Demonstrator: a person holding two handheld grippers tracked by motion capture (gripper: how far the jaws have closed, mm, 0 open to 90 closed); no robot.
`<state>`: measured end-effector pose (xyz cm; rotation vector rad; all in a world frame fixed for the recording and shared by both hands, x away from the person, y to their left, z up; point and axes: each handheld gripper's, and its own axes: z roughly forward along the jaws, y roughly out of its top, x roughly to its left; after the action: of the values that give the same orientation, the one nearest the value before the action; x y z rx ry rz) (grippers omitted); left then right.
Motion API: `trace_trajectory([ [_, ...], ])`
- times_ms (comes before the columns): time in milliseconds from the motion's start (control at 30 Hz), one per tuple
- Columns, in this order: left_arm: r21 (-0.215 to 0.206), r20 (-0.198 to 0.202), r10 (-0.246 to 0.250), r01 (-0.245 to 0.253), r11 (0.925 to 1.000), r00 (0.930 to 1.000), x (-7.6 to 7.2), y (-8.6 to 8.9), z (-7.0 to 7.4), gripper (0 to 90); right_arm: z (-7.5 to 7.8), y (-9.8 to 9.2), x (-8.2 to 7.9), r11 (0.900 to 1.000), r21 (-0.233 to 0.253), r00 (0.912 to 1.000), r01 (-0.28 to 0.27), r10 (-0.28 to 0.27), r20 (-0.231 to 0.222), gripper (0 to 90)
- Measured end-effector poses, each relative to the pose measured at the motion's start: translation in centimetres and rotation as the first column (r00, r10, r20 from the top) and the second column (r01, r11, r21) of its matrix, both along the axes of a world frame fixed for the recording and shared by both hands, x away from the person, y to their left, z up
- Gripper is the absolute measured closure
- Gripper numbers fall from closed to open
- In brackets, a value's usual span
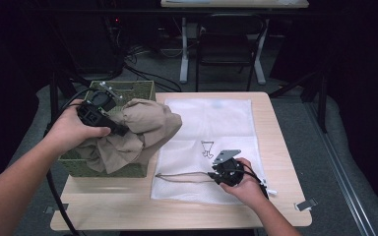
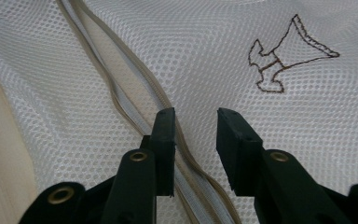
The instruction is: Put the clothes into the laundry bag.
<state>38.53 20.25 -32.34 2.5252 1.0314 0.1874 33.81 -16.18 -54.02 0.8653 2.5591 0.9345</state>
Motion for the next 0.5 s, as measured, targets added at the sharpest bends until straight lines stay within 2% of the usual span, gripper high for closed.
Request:
trace_trajectory([
  [233, -0.002, -0.008, -0.013, 0.013, 0.9999, 0.9999, -0.2, -0.3, -0.2, 63.2, -0.6, 0.1, 0.0, 1.0, 0.013, 0.9996, -0.007, 0.007, -0.027, 63.8],
  [467, -0.005, -0.01, -0.016, 0.016, 0.9999, 0.9998, -0.3, -0.6, -0.5, 63.2, -1.2, 0.4, 0.1, 1.0, -0.003, 0.9996, -0.021, 0.021, -0.02, 60.3],
  [500, -0.005, -0.009, -0.02, 0.02, 0.9998, 0.9998, -0.3, -0.6, -0.5, 63.2, -1.2, 0.6, 0.1, 1.0, -0.003, 0.9994, -0.006, 0.006, -0.033, 60.3],
])
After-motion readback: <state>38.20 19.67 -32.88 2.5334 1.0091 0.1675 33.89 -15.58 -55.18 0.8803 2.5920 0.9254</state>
